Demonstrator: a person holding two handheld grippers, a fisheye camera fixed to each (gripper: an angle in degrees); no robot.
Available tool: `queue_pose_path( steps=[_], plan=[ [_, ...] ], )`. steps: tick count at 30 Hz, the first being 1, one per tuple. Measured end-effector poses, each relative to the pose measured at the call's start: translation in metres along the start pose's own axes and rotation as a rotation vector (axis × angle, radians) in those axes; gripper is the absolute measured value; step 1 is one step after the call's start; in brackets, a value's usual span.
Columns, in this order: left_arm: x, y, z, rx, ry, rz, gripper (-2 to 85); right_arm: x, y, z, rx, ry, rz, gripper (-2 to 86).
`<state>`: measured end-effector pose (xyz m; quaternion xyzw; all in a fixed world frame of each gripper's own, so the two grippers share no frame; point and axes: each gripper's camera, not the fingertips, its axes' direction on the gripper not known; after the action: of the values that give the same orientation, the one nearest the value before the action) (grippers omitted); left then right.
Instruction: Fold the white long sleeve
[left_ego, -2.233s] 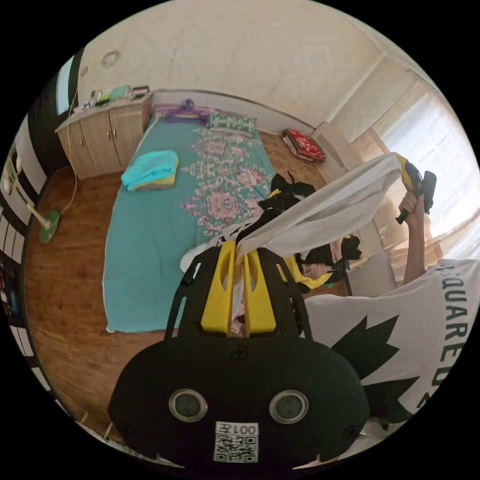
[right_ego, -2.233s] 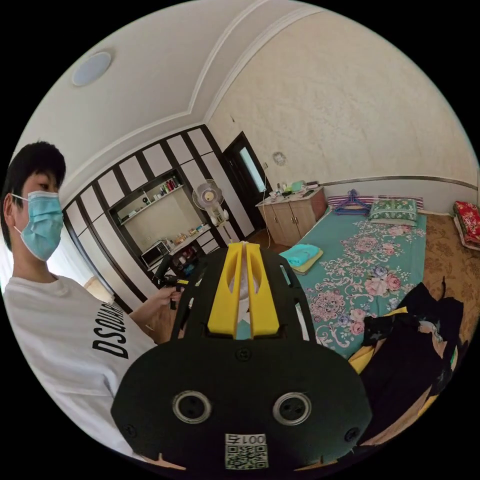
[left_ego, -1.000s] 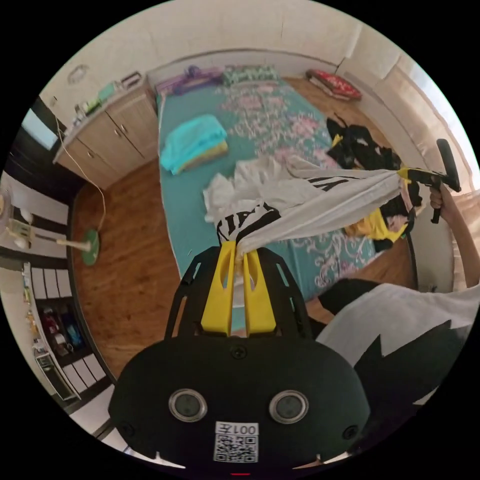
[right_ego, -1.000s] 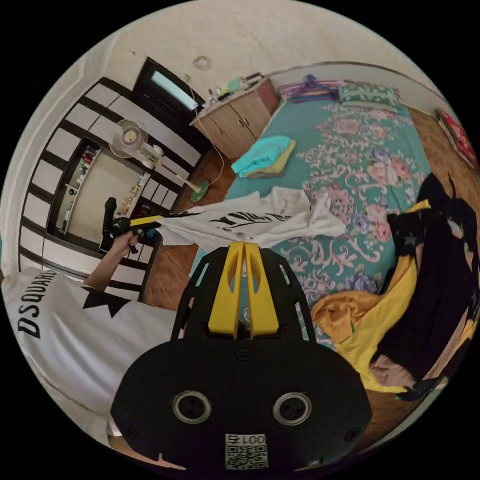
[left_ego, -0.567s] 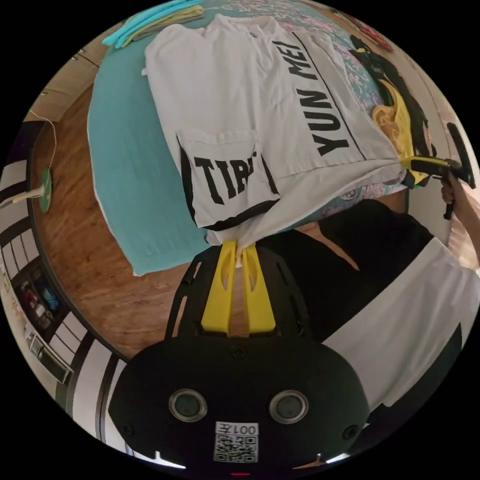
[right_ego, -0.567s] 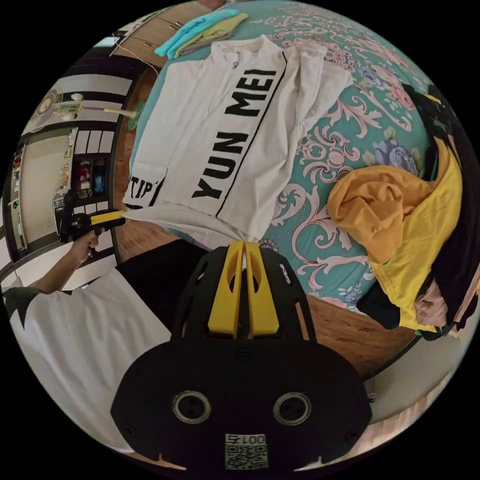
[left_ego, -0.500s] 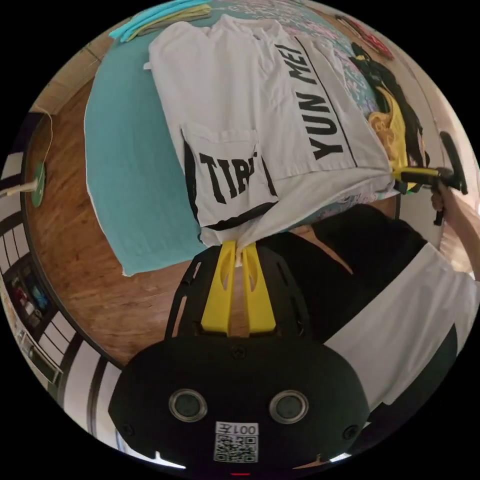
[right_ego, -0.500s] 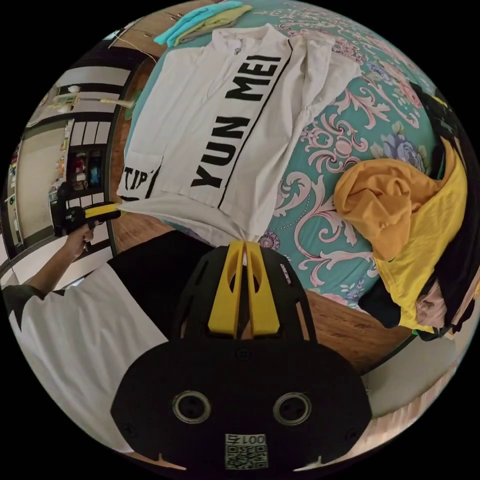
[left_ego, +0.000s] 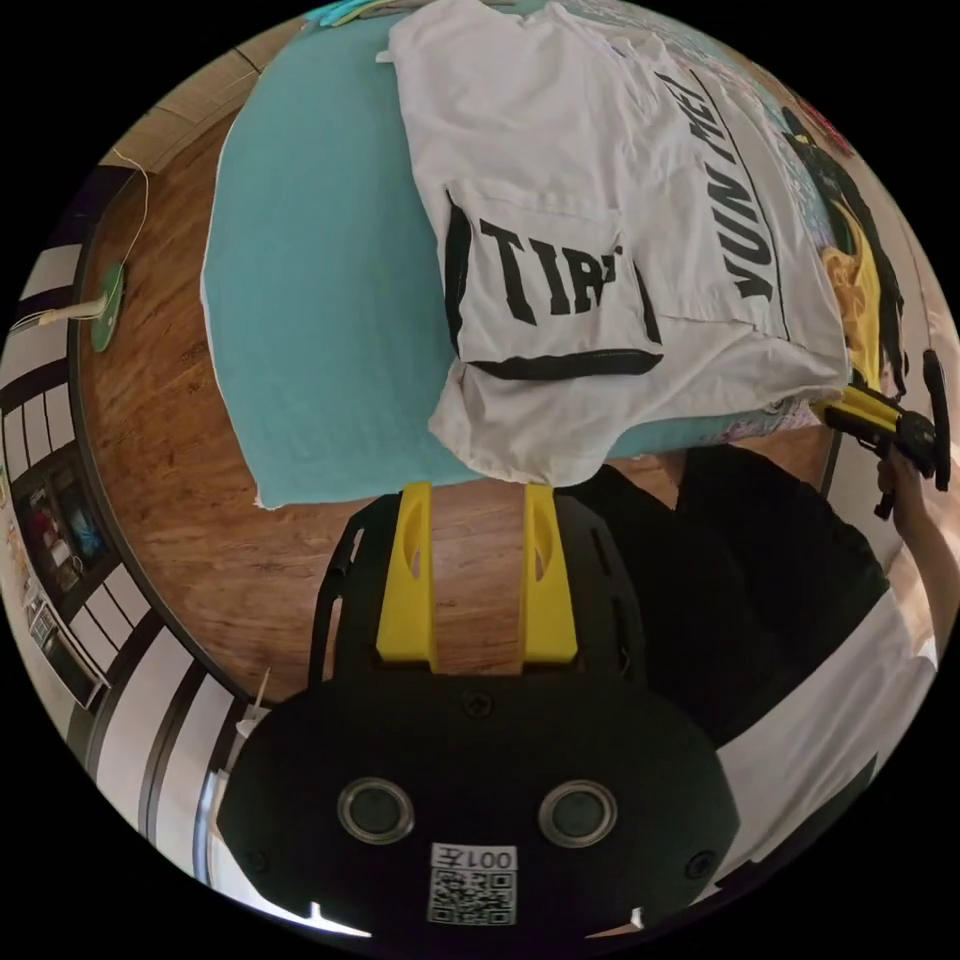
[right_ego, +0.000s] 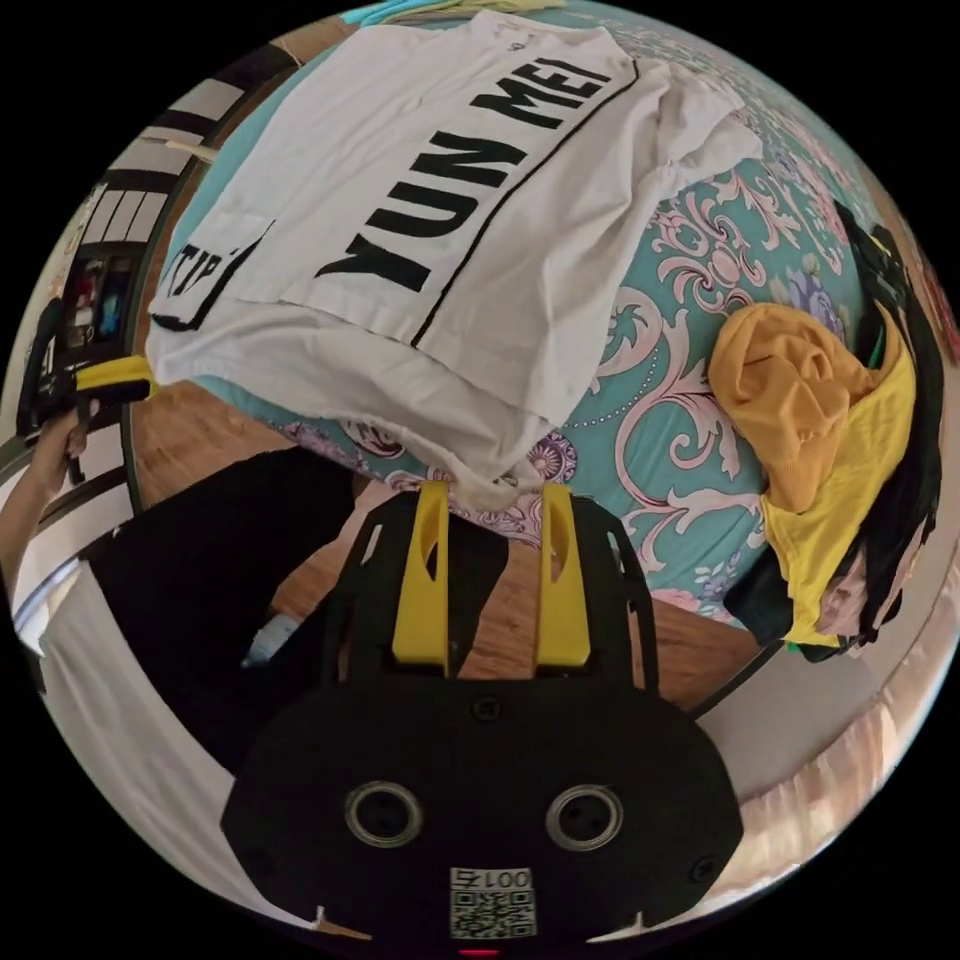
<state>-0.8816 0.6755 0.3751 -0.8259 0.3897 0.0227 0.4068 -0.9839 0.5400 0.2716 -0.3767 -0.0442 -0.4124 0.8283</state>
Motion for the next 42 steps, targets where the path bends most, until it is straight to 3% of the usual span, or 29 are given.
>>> queue_pose_path(
  steps=[5,12,19,24,29,33,38,42],
  plan=[
    [-0.019,-0.018,-0.011,-0.003,0.003,0.006,10.4,0.024,-0.01,-0.008,0.048,-0.091,0.091,5.5],
    [-0.035,-0.031,-0.021,-0.009,0.037,0.067,10.7,0.087,0.043,-0.12,0.397,-0.549,0.189,4.4],
    [-0.032,-0.019,-0.034,0.041,-0.003,0.071,11.2,0.108,0.065,-0.177,0.495,-0.67,0.174,4.4],
    [-0.015,-0.009,-0.049,0.108,-0.044,0.116,10.4,0.099,0.07,-0.189,0.501,-0.69,0.116,4.4],
    [0.008,-0.002,-0.041,0.05,-0.163,0.209,8.6,0.106,0.082,-0.195,0.51,-0.701,0.104,4.3],
    [0.013,0.025,-0.05,0.097,-0.165,0.23,0.6,0.128,0.099,-0.204,0.528,-0.627,0.112,4.3],
    [-0.013,0.076,-0.085,0.178,-0.032,0.149,-0.8,0.156,0.128,-0.196,0.431,-0.436,0.136,4.6],
    [-0.051,0.131,-0.122,0.253,0.147,0.009,-0.9,0.165,0.155,-0.15,0.221,-0.335,0.133,4.8]
  ],
)
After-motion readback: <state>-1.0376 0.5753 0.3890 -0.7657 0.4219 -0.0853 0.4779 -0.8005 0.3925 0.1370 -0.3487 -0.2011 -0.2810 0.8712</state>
